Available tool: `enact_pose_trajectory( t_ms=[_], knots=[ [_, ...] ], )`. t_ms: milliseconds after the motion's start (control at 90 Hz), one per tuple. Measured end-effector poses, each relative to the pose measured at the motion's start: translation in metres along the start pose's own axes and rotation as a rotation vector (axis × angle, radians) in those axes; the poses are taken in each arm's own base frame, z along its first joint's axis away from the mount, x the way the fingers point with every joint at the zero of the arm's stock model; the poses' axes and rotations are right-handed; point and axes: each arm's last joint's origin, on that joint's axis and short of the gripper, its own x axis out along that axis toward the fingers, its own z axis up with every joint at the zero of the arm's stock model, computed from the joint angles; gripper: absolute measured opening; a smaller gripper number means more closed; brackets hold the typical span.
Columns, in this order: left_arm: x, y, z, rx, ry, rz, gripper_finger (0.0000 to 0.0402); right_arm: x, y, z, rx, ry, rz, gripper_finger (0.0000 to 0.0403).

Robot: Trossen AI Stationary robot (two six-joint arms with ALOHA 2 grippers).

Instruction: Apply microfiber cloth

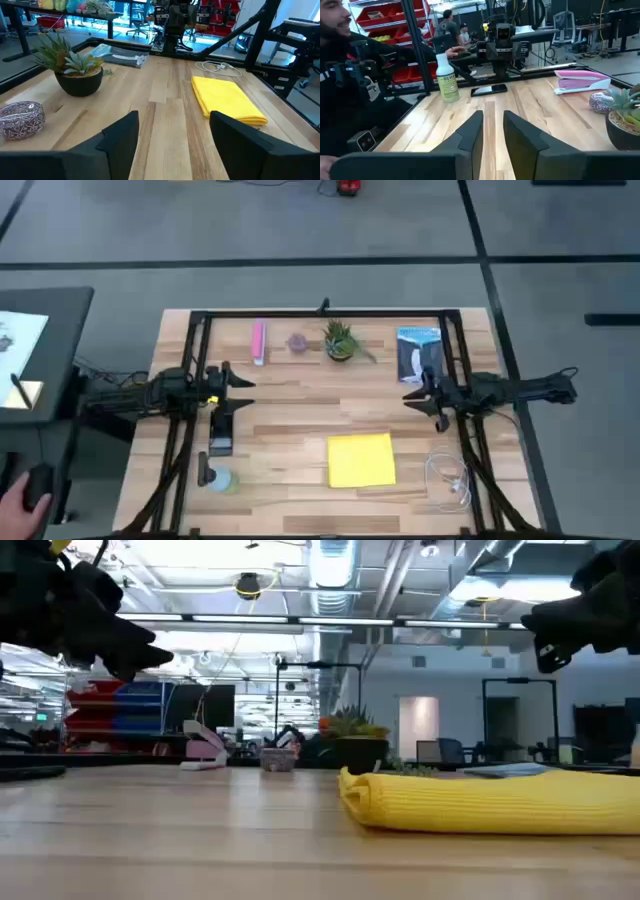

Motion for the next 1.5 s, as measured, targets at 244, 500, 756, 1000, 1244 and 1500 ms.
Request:
enact_pose_trajectory(
  t_ms=[244, 500, 756, 1000, 1244, 1500],
  knots=[
    [0.000, 0.000, 0.000, 0.000, 0.000, 0.000, 0.0223, 0.000, 0.000, 0.000, 0.000, 0.000, 0.000, 0.0066],
    [0.000, 0.000, 0.000, 0.000, 0.000, 0.000, 0.0223, 0.000, 0.000, 0.000, 0.000, 0.000, 0.000, 0.0065],
    [0.000, 0.000, 0.000, 0.000, 0.000, 0.000, 0.0223, 0.000, 0.000, 0.000, 0.000, 0.000, 0.000, 0.0066],
    [0.000, 0.000, 0.000, 0.000, 0.000, 0.000, 0.0223, 0.000, 0.000, 0.000, 0.000, 0.000, 0.000, 0.0066],
    [0.000, 0.000, 0.000, 0.000, 0.000, 0.000, 0.0223, -0.003, 0.001, 0.026, 0.241, -0.285, -0.013, 0.0066],
    [0.000, 0.000, 0.000, 0.000, 0.000, -0.001, 0.0223, -0.011, 0.002, 0.056, 0.149, -0.556, 0.001, 0.0066]
  ],
)
